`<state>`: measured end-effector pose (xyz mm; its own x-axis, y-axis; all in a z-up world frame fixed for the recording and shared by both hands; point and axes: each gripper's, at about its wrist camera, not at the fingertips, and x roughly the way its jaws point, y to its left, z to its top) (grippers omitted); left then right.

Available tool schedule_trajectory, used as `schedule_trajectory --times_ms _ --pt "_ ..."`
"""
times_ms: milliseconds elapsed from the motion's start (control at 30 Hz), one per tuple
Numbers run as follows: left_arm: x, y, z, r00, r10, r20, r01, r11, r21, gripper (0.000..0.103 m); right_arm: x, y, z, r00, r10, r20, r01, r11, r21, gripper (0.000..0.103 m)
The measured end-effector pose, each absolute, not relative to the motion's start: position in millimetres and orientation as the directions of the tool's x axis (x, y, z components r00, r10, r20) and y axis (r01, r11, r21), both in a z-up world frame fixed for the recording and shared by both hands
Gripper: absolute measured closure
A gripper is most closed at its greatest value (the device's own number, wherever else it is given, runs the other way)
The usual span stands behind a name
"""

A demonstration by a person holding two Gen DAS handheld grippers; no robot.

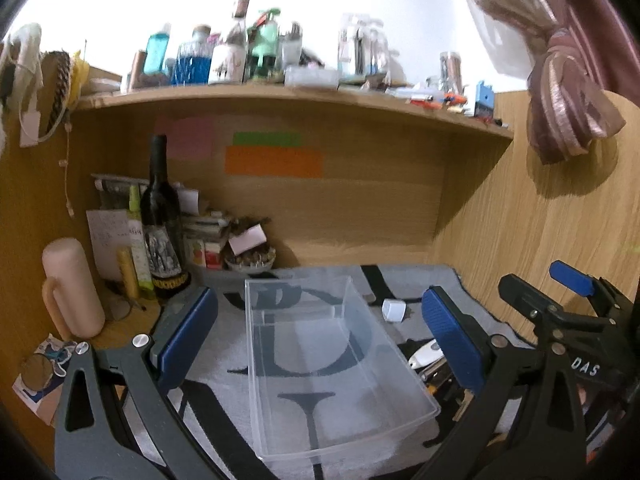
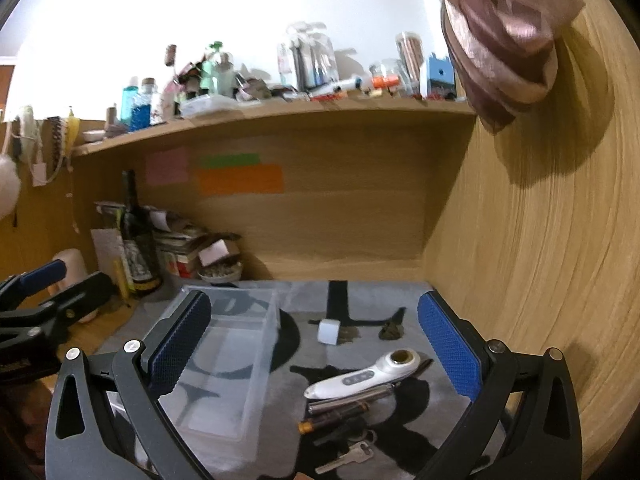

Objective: Organize rigid objects
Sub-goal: 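Grasp the clear box rim with the left tool while the right tool grasps the white plug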

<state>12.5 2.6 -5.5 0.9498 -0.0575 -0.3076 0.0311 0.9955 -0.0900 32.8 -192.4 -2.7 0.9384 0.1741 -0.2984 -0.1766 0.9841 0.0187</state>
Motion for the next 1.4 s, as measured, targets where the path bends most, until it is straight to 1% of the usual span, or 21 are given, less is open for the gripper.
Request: schedule_trajectory --times_ms 100,133,167,200,233,300,367,400,467,500,533,567,600,667,733,800,867,933,1033,1233,1400 --pt "24.0 12.1 -11.4 0.939 -0.032 -0.342 0.001 0.996 -0.09 0.004 43.2 -198.9 -9.1 0.927 0.179 -0.328 -0.179 0.983 0.029 0.0" --pt "29.2 14.2 -13.6 0.934 -0.008 -0.357 -0.02 0.997 -0.073 0.013 48.1 -201.4 -11.7 0.923 0.172 -0.343 -0.173 0.985 0.028 0.0" --pt "34.3 16.0 -15.6 0.927 0.013 -0.376 -0.036 0.998 -0.054 0.019 51.1 -203.6 -13.8 0.921 0.168 -0.351 -0.17 0.985 0.026 0.0" --pt "41.3 18.6 -18.5 0.918 0.024 -0.396 -0.043 0.998 -0.038 0.02 55.2 -206.3 -16.9 0.919 0.156 -0.363 -0.159 0.987 0.02 0.001" --pt "48.2 22.2 -22.0 0.908 0.02 -0.418 -0.037 0.999 -0.033 0.021 60.1 -208.3 -19.0 0.916 0.142 -0.376 -0.148 0.989 0.014 0.003" --pt "64.0 28.9 -29.1 0.883 0.006 -0.47 -0.025 0.999 -0.035 0.025 66.0 -211.9 -22.8 0.909 0.128 -0.396 -0.138 0.99 0.003 0.011" --pt "75.7 33.3 -36.3 0.858 -0.001 -0.513 -0.016 0.999 -0.028 0.037 74.3 -215.5 -26.4 0.901 0.117 -0.417 -0.128 0.992 0.001 0.015" --pt "83.4 36.2 -40.7 0.843 -0.006 -0.538 -0.012 1.0 -0.029 0.04 79.8 -217.2 -28.3 0.896 0.115 -0.429 -0.127 0.992 0.001 0.019" --pt "98.6 44.7 -50.2 0.807 -0.035 -0.59 -0.001 0.998 -0.06 0.053 86.7 -218.8 -29.6 0.888 0.116 -0.445 -0.13 0.992 -0.001 0.023" --pt "107.1 50.3 -56.1 0.781 -0.059 -0.622 0.006 0.996 -0.087 0.056 90.0 -219.4 -30.4 0.884 0.116 -0.453 -0.132 0.991 -0.004 0.026" --pt "114.5 54.1 -61.7 0.757 -0.076 -0.649 0.009 0.994 -0.107 0.064 94.3 -220.0 -31.2 0.879 0.116 -0.463 -0.135 0.991 -0.007 0.027" --pt "122.7 59.0 -68.6 0.73 -0.087 -0.678 0.006 0.993 -0.121 0.07 97.1 -220.4 -32.0 0.875 0.117 -0.469 -0.137 0.99 -0.009 0.031" --pt "127.1 61.0 -72.2 0.717 -0.085 -0.692 0.002 0.993 -0.12 0.071 101.3 -220.7 -32.9 0.872 0.119 -0.475 -0.14 0.99 -0.01 0.036" --pt "135.9 64.0 -79.3 0.696 -0.078 -0.714 0.001 0.994 -0.108 0.072 111.4 -219.4 -35.2 0.861 0.119 -0.494 -0.146 0.989 -0.017 0.042" --pt "143.7 65.6 -83.8 0.678 -0.08 -0.731 0.01 0.995 -0.099 0.073 120.2 -218.5 -37.7 0.849 0.125 -0.514 -0.154 0.988 -0.013 0.044" --pt "149.4 65.4 -87.3 0.658 -0.092 -0.747 0.022 0.994 -0.103 0.077 131.2 -217.5 -40.9 0.832 0.142 -0.536 -0.168 0.986 -0.001 0.046" --pt "155.5 66.8 -90.7 0.633 -0.111 -0.766 0.029 0.992 -0.12 0.085 143.2 -214.6 -43.9 0.815 0.153 -0.559 -0.184 0.983 0.001 0.049" --pt "164.2 72.1 -96.2 0.602 -0.132 -0.788 0.02 0.988 -0.15 0.091 154.5 -212.3 -47.2 0.801 0.154 -0.579 -0.193 0.981 -0.005 0.05" --pt "168.1 75.5 -99.2 0.575 -0.166 -0.801 0.024 0.982 -0.186 0.091 176.9 -208.1 -56.0 0.762 0.165 -0.626 -0.21 0.978 0.002 0.05" --pt "165.8 70.8 -97.6 0.583 -0.149 -0.799 0.048 0.988 -0.149 0.091 218.7 -194.5 -78.0 0.683 0.159 -0.713 -0.229 0.973 -0.003 0.051" --pt "167.1 72.0 -97.8 0.582 -0.154 -0.798 0.053 0.987 -0.152 0.091 245.0 -180.6 -93.7 0.621 0.157 -0.768 -0.256 0.967 -0.009 0.051"
